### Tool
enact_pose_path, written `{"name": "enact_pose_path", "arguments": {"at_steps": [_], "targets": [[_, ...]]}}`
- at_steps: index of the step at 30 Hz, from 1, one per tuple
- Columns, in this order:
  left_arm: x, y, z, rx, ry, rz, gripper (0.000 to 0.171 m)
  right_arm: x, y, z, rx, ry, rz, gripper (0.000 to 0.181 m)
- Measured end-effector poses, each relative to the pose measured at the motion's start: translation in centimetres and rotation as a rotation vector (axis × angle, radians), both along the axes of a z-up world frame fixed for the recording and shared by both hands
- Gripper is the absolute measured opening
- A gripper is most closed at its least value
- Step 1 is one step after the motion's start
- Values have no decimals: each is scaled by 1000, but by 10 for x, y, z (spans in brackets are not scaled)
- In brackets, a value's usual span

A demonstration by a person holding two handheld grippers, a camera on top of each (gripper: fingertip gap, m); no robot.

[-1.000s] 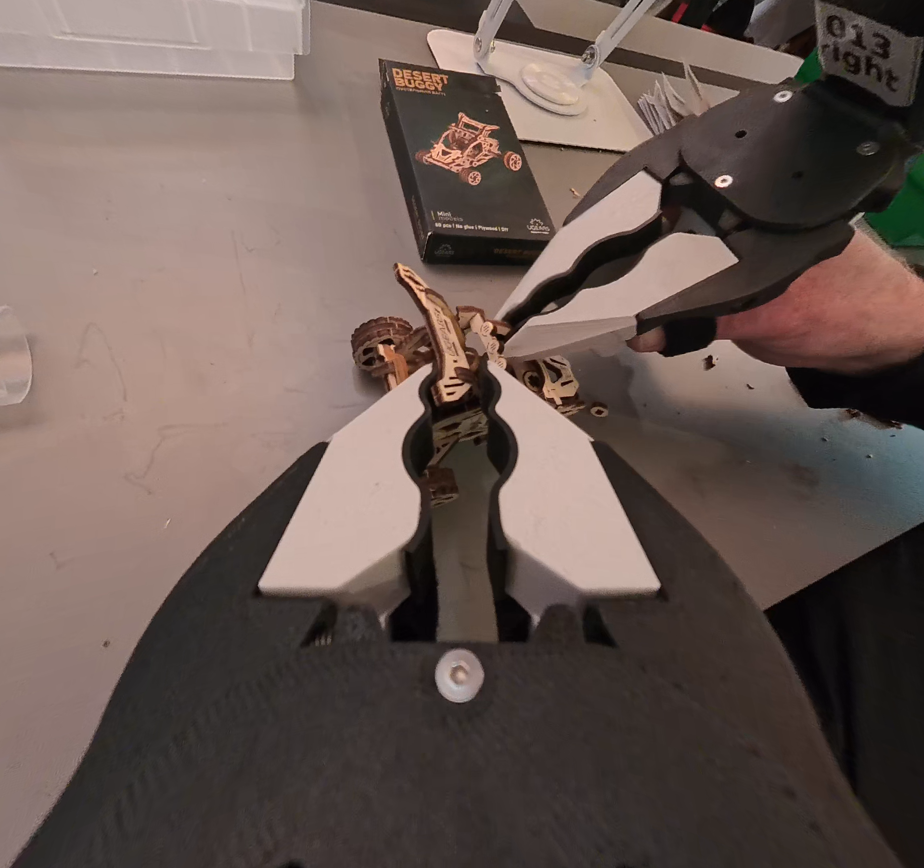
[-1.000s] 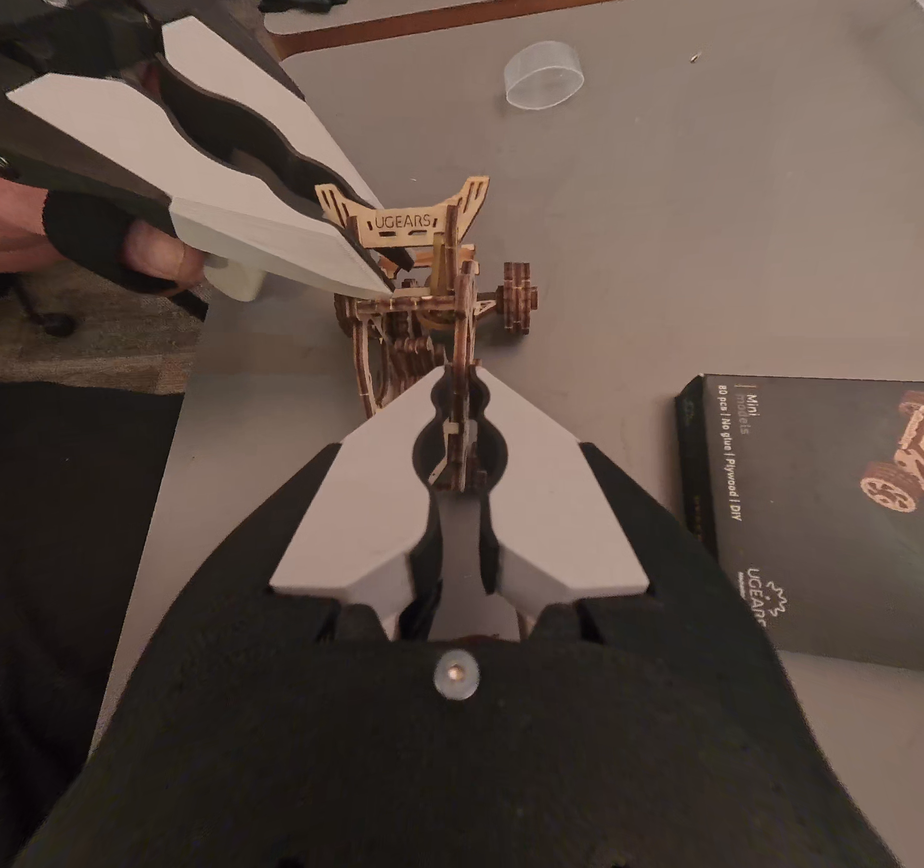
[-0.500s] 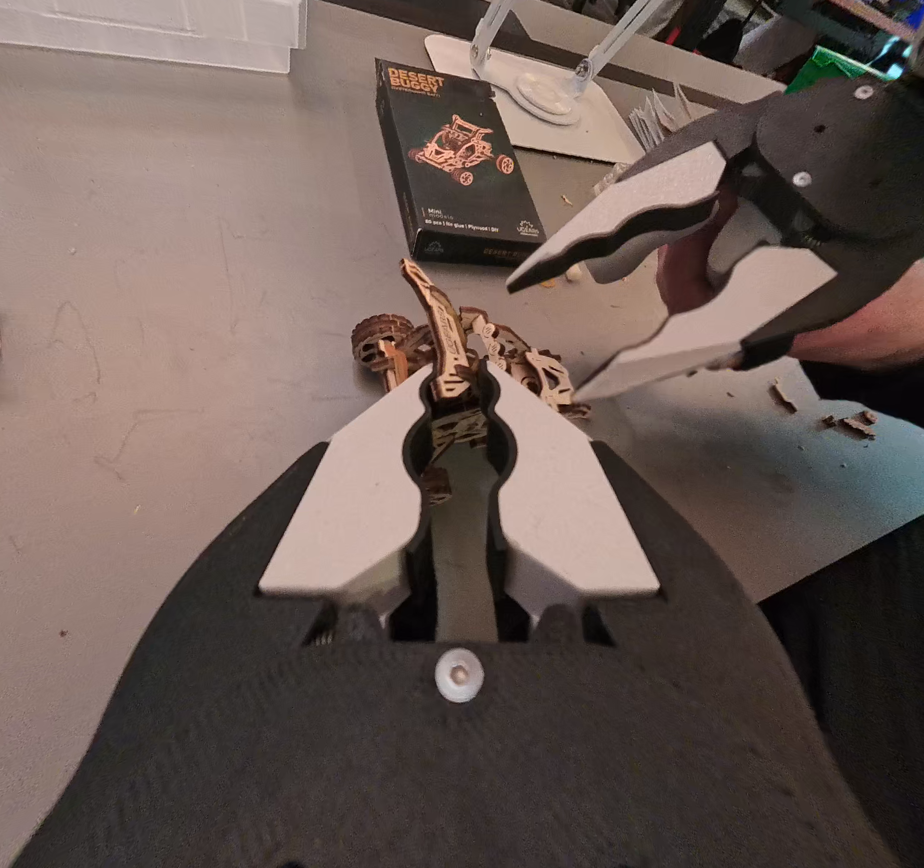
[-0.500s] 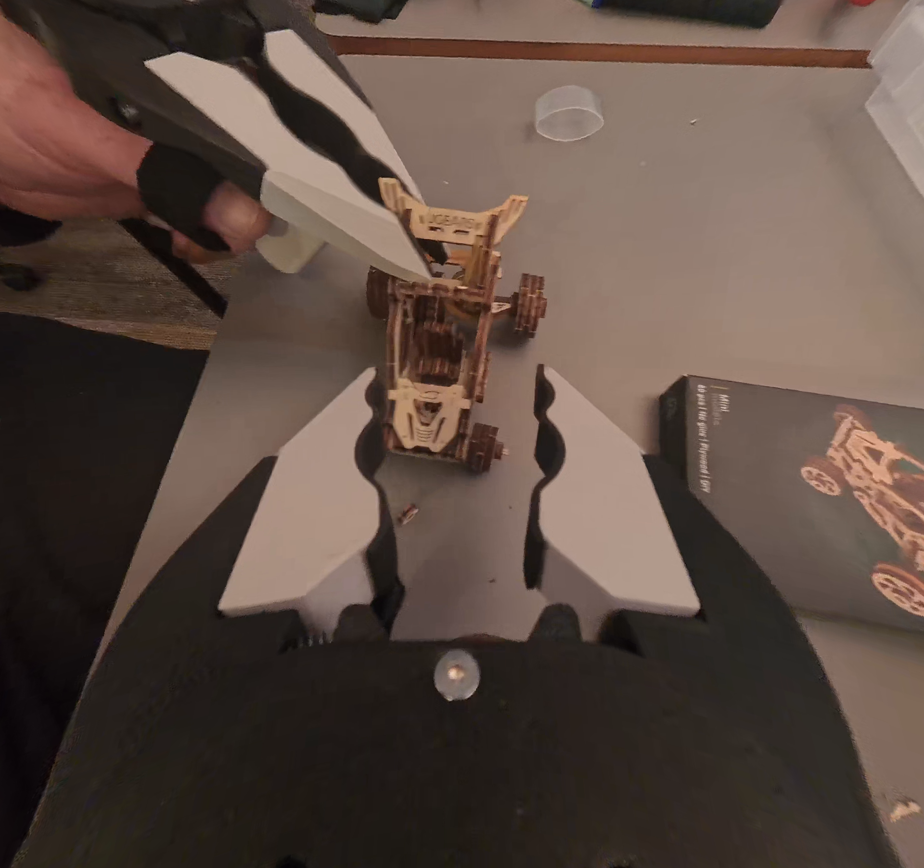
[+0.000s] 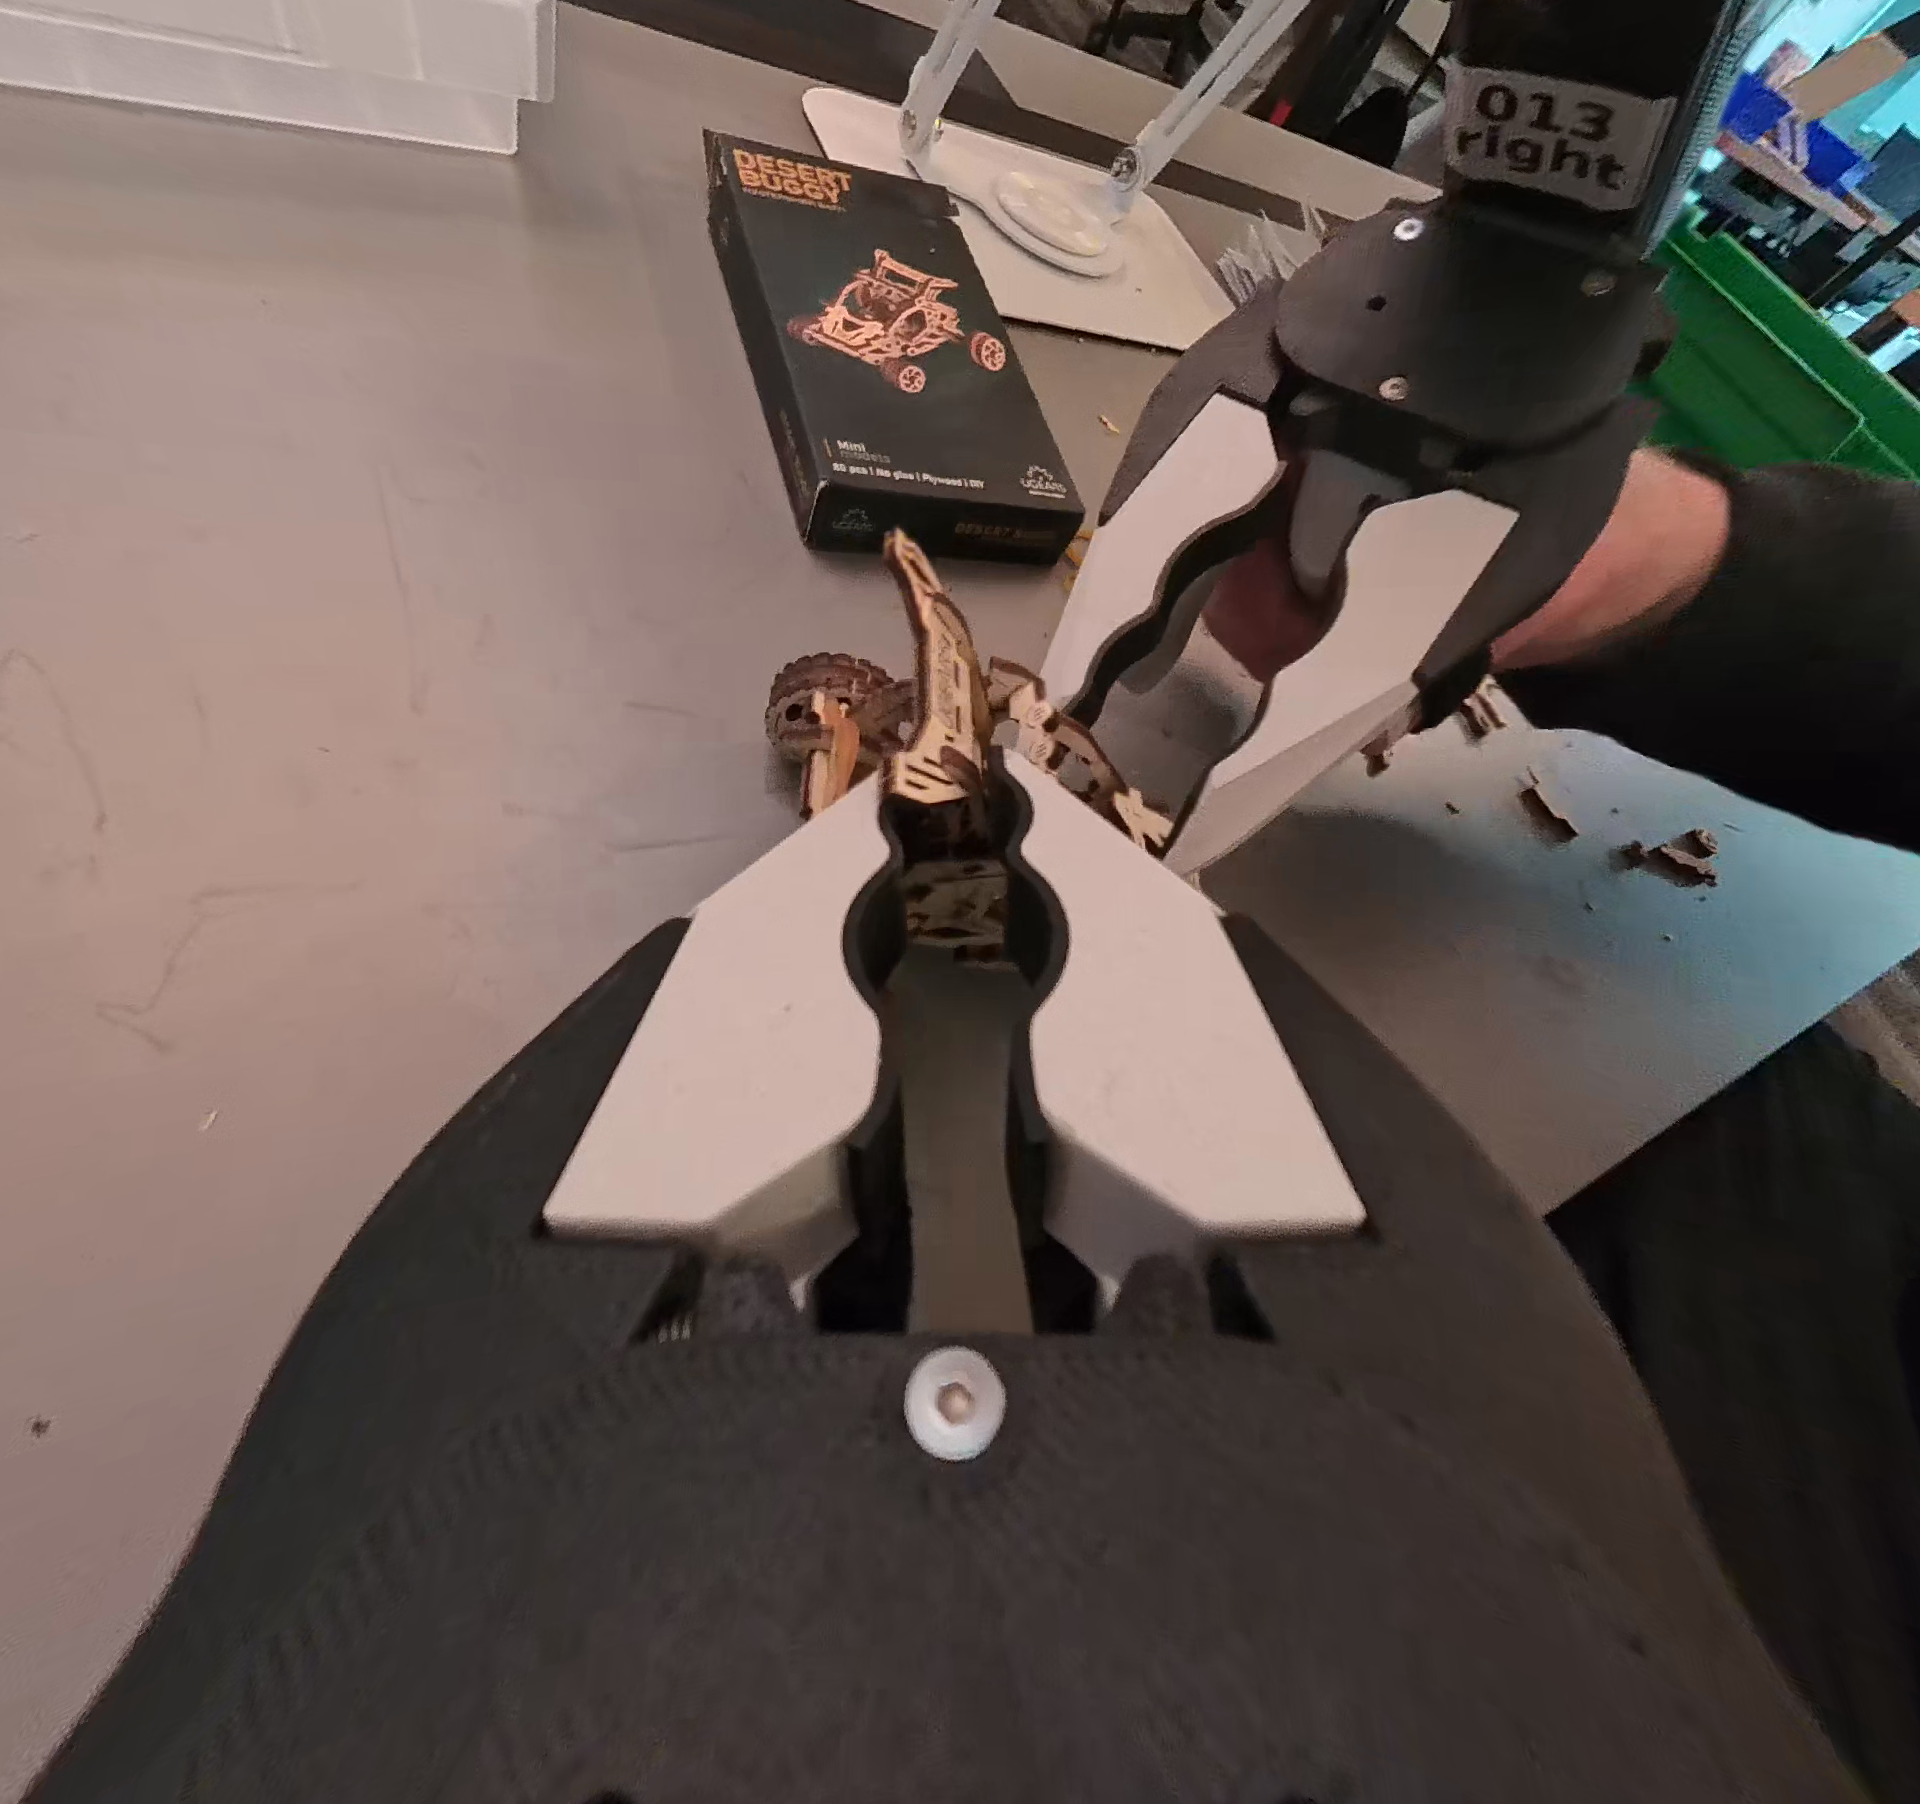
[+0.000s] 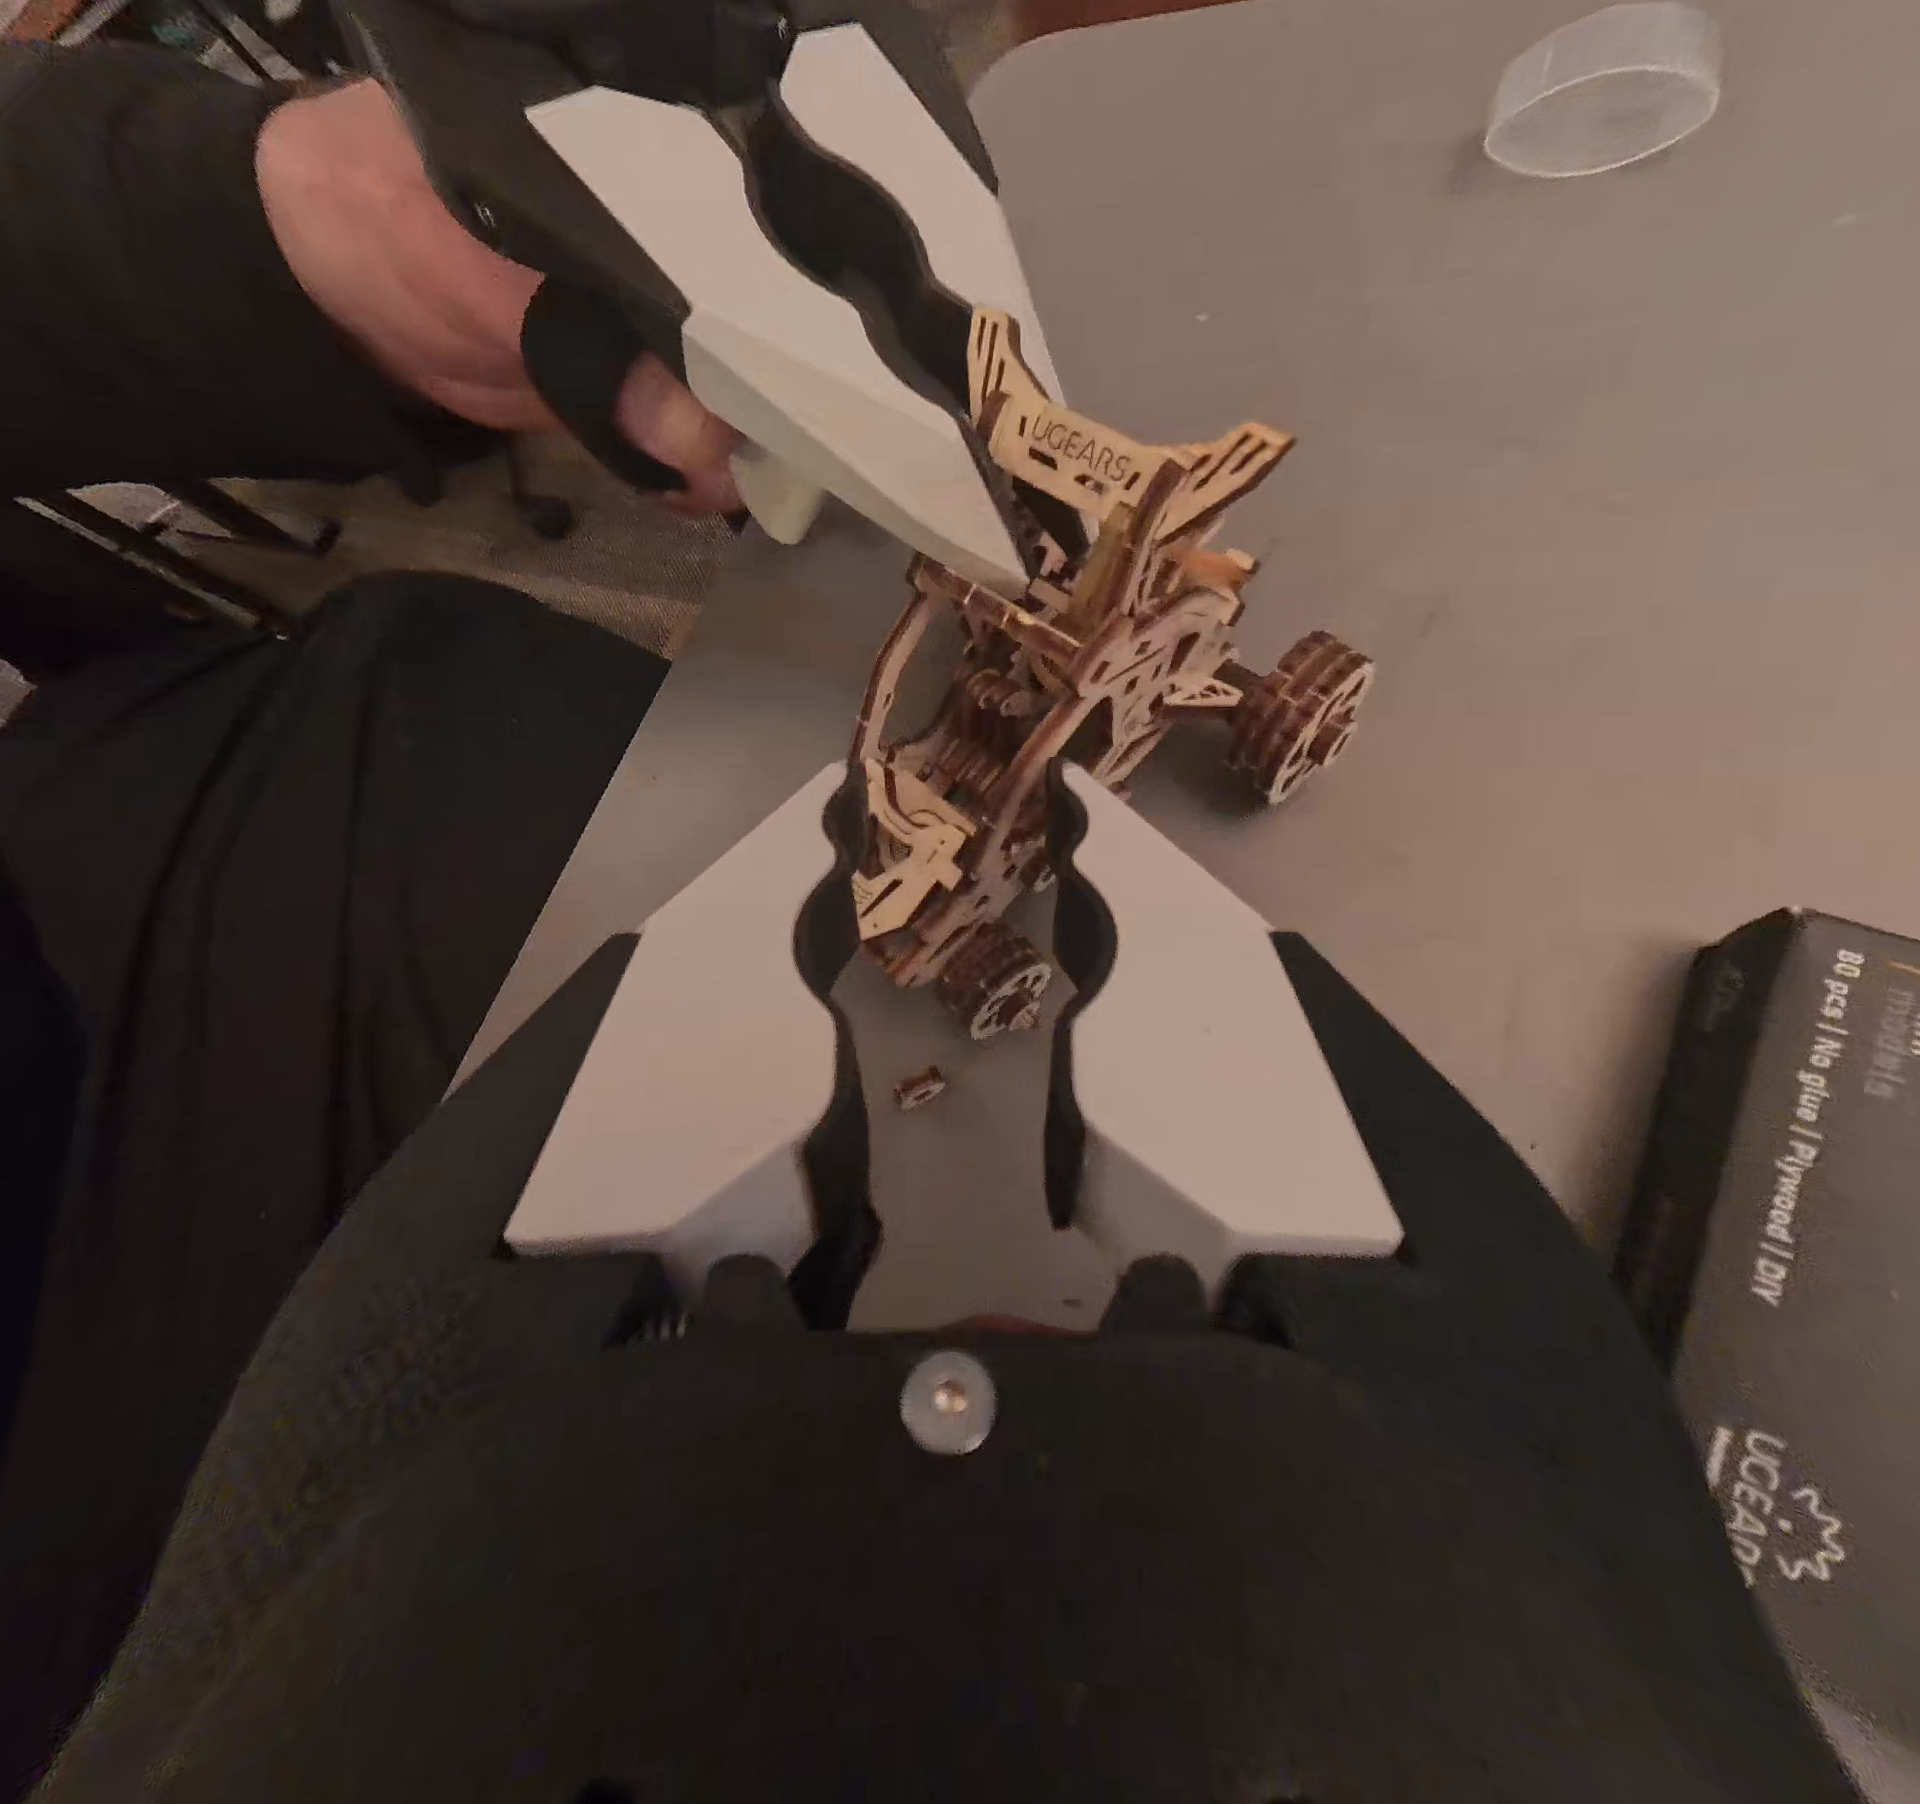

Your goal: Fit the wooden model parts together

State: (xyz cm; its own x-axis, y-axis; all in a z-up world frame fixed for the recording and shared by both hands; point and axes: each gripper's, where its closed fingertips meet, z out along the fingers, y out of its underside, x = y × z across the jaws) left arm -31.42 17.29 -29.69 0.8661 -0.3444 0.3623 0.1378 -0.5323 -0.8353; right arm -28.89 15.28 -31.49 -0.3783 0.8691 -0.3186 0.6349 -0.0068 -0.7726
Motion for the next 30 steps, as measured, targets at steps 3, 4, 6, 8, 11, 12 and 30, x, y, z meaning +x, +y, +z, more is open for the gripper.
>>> {"name": "enact_pose_path", "arguments": {"at_steps": [3, 4, 6, 8, 11, 12, 30], "targets": [[-1, -1, 0, 0, -3, -7, 9, -1, -2, 1, -10, 14, 6, 32], [-1, -1, 0, -2, -6, -8, 9, -1, -2, 0, -13, 21, 4, 30], [-1, -4, 0, -8, -3, -19, 9, -1, -4, 1, -59, 31, 14, 29], [-3, -8, 3, -24, -2, -8, 15, -1, -2, 2, -98, 38, 10, 28], [-12, -20, 18, -35, 9, 35, 32, 1, -3, 5, -145, 43, 28, 30], [-16, -26, 26, -26, 22, 59, 33, 2, -2, 8, -159, 52, 34, 30], [22, -39, -8, -45, 39, 274, 24, 0, -19, 4, -115, 76, 142, 36]]}}
